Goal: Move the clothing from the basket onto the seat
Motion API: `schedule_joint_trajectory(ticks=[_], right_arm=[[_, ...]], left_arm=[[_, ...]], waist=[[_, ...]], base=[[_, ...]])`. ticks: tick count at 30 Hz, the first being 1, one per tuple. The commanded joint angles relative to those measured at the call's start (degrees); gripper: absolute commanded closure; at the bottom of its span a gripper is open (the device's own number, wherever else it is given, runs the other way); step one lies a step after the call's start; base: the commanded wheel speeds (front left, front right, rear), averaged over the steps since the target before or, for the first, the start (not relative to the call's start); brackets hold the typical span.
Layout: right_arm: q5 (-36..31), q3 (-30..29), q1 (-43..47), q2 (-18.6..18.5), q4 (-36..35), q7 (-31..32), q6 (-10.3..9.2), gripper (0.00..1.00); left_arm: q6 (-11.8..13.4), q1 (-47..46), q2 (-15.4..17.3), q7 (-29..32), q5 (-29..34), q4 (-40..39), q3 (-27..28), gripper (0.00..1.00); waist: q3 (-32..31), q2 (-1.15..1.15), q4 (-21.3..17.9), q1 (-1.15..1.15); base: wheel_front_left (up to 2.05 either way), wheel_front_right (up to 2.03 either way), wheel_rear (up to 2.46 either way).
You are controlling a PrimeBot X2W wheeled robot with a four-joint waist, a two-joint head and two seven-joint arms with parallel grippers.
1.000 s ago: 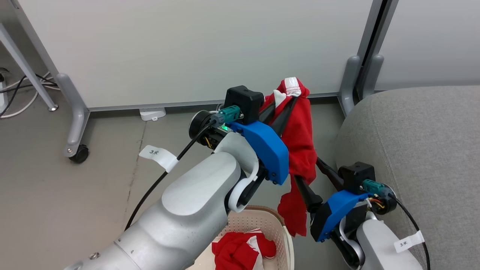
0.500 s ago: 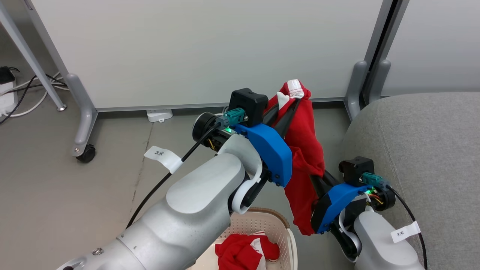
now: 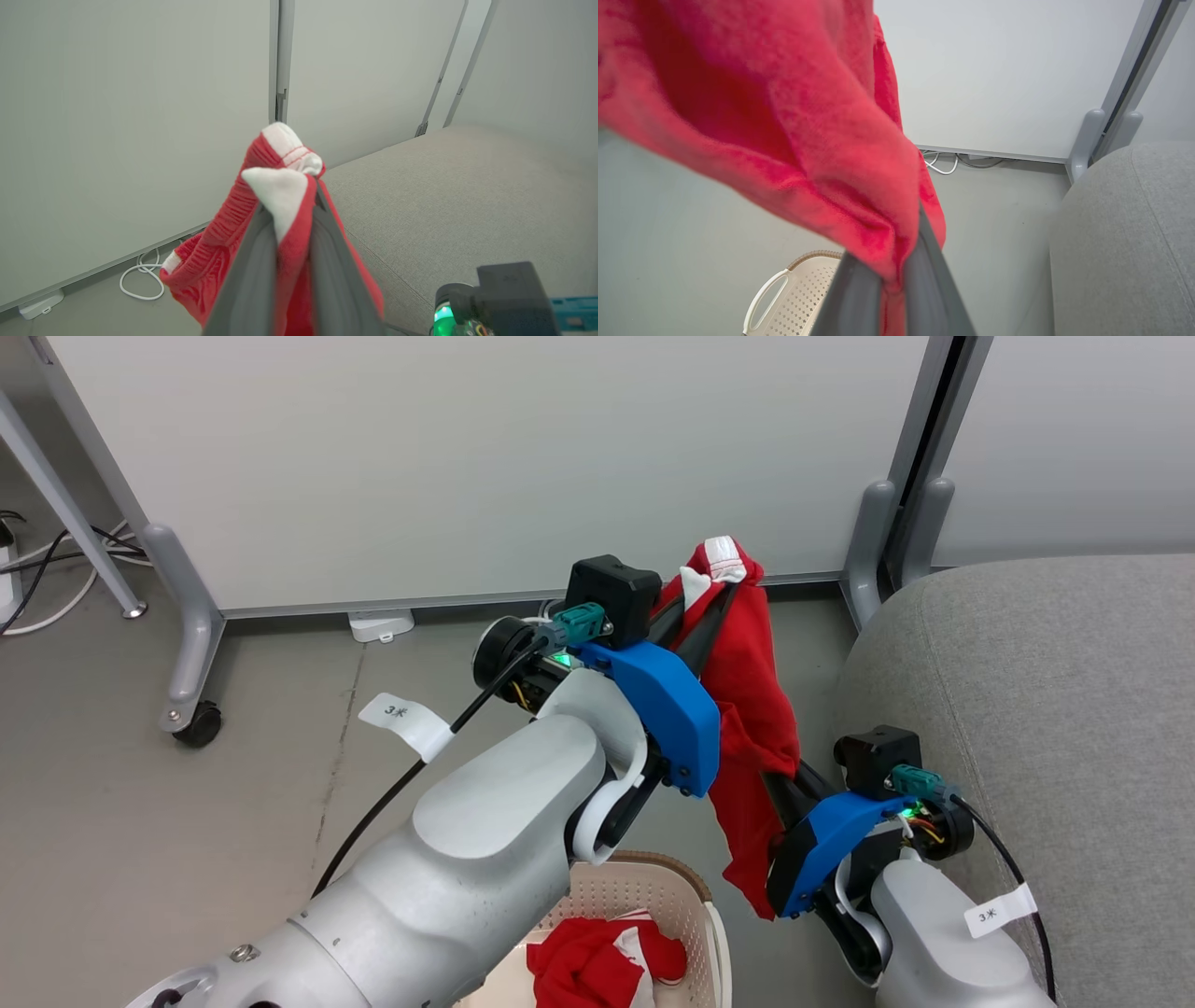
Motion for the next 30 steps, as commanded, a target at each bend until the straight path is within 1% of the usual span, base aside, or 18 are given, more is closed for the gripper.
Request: schedule_joint_trajectory(ticks=[1, 4, 15, 18, 21, 23, 25, 30], right_arm=[[0.2, 0.2, -1.1, -0.1, 0.2, -0.4, 0.01, 1.00], [0.6, 0.6, -1.1, -0.1, 0.6, -0.7, 0.01, 1.00], [1.1, 1.1, -2.0, -0.1, 1.8, -1.2, 0.01, 1.00], [1.4, 1.7, -2.2, -0.1, 1.7, -1.3, 0.01, 1.00], [1.7, 1.9, -3.0, -0.1, 1.2, -1.4, 0.01, 1.00], [1.7, 2.0, -3.0, -0.1, 0.7, -1.5, 0.01, 1.00], [1.9, 2.2, -3.1, -0.1, 0.0, -1.6, 0.01, 1.00], [2.2, 3.2, -3.6, -0.2, -3.1, -1.6, 0.01, 1.00]], left_arm=[[0.0, -1.1, 0.0, -0.5, 0.0, 0.1, -0.1, 0.00], [-0.6, -1.1, 0.1, -1.3, 0.2, 0.5, -1.0, 0.00], [0.1, -1.7, 0.0, -2.7, -0.9, 2.2, -2.1, 0.00], [0.3, -1.7, 0.5, -6.2, 0.6, 2.3, -1.3, 0.00], [0.1, 1.5, 3.0, -8.2, 2.8, 2.1, -0.9, 0.00], [0.2, 3.3, 4.6, -8.7, 4.2, 1.1, 0.5, 0.00], [0.7, 5.3, 6.3, -8.8, 7.0, -2.2, 4.2, 0.00], [1.7, 15.7, 12.1, -8.8, 15.0, -11.3, 14.6, 0.00]], waist=[[0.0, 0.00, 0.0, 0.00], [0.0, 0.00, -0.1, 0.00], [0.2, 0.00, -0.4, 0.00], [0.3, 0.00, -1.1, 0.00], [1.0, 0.00, -1.9, 0.00], [1.5, 0.00, -2.7, 0.00], [2.1, 0.00, -3.9, 0.00], [3.7, 0.00, -8.8, 0.00]], base=[[0.00, 0.00, 0.00], [0.00, 0.00, 0.00], [0.00, 0.00, 0.00], [0.00, 0.00, 0.00], [0.00, 0.00, 0.00], [0.00, 0.00, 0.00], [0.00, 0.00, 0.00], [0.00, 0.00, 0.00]])
